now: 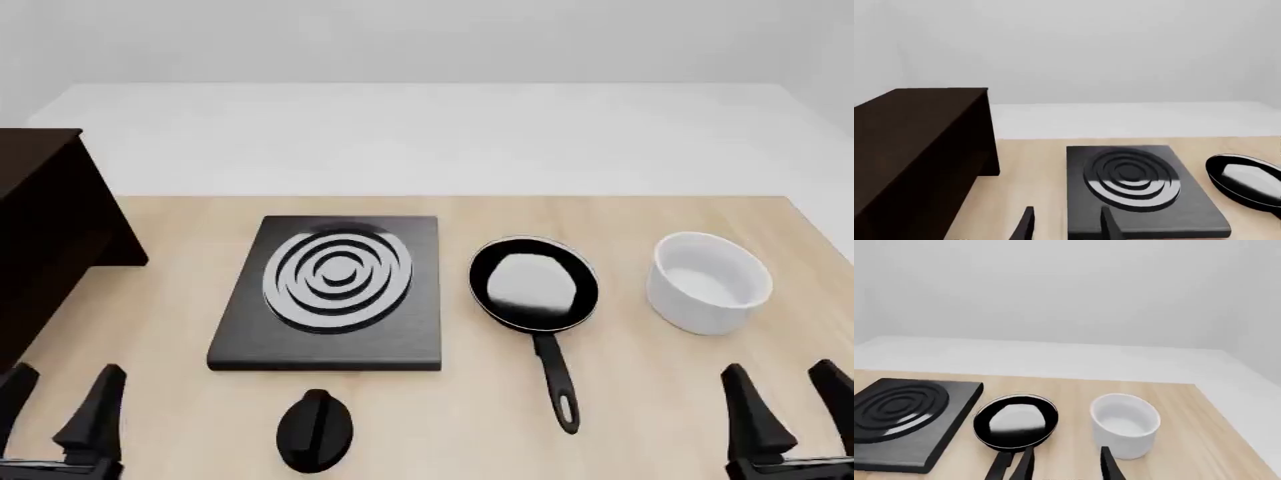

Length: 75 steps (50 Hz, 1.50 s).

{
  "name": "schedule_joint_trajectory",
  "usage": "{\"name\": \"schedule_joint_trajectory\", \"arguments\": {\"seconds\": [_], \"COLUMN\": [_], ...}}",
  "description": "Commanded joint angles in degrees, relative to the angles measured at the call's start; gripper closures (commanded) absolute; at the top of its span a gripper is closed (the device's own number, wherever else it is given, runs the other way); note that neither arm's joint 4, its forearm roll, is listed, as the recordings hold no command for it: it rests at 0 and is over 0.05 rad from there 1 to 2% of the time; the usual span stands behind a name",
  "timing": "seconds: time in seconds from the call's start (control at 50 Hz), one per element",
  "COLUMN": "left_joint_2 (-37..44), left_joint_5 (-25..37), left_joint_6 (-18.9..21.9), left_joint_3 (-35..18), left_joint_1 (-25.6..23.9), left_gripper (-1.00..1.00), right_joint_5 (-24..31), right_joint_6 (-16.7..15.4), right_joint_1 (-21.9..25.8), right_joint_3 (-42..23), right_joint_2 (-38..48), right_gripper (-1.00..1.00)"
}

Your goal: Put the frying pan on the cabinet shelf.

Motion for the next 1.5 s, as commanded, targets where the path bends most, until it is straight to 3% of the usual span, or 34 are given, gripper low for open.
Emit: {"name": "schedule_joint_trajectory", "arguments": {"seconds": [0.02,0.14,0.24,0.34,0.48,0.58,0.62,0.72,0.76,0.84,0.9,1.08,1.1,1.12,1.2,1.24,1.34,1.44,1.5], "left_joint_2": [-1.52,-1.69,-1.16,-0.42,-0.05,0.12,0.22,1.01,1.06,1.01,1.06,1.27,1.37,1.47,1.31,1.53,1.77,2.15,2.22], "left_joint_5": [3.93,8.91,12.70,16.62,22.28,24.69,25.13,25.27,25.51,25.89,26.12,25.77,25.67,25.74,26.09,25.96,26.10,25.79,26.48], "left_joint_6": [-1.59,-4.51,-3.86,-4.74,-3.94,-4.43,-5.13,-5.30,-5.41,-5.80,-5.75,-6.76,-6.87,-6.90,-7.33,-7.59,-7.98,-8.21,-8.48], "left_joint_3": [-2.72,-7.24,-8.18,-12.03,-17.49,-20.09,-20.53,-21.19,-21.41,-21.72,-21.85,-21.55,-21.57,-21.78,-21.89,-21.68,-21.69,-22.00,-22.95], "left_joint_1": [1.24,1.20,-6.44,-6.49,-5.70,-4.61,-3.89,-3.86,-4.22,-4.35,-4.38,-4.43,-4.55,-4.65,-5.36,-5.46,-5.84,-5.93,-5.92], "left_gripper": [-1.00,-1.00,-1.00,-1.00,-1.00,-1.00,-1.00,-1.00,-1.00,-1.00,-1.00,-1.00,-1.00,-1.00,-1.00,-1.00,-1.00,-1.00,-1.00], "right_joint_5": [4.83,8.20,10.65,15.53,26.32,28.95,30.78,33.86,35.50,37.47,37.98,40.35,40.55,40.49,39.61,39.57,38.44,37.56,37.26], "right_joint_6": [0.20,2.47,2.42,2.03,0.65,-0.06,2.88,0.51,1.94,1.59,0.66,-1.80,-3.44,-2.97,-5.28,-4.75,-3.56,-8.94,-7.38], "right_joint_1": [-2.67,-3.99,-1.45,-0.25,0.42,0.85,0.70,1.80,3.71,4.19,3.07,12.67,10.03,9.38,10.35,12.49,9.84,7.91,7.23], "right_joint_3": [-2.53,-5.21,-7.47,-11.94,-19.13,-23.68,-27.24,-30.79,-32.36,-34.02,-33.11,-32.75,-33.09,-33.79,-34.27,-34.20,-34.60,-33.23,-33.80], "right_joint_2": [-3.01,-3.04,-0.97,-0.34,-1.42,0.73,1.70,7.22,7.62,8.64,11.78,19.73,20.88,21.69,24.16,25.76,28.93,32.25,34.55], "right_gripper": [-1.00,-1.00,-1.00,-1.00,-1.00,-1.00,-1.00,-1.00,-1.00,-1.00,-1.00,-1.00,-1.00,-1.00,-1.00,-1.00,-1.00,-1.00,-1.00]}}
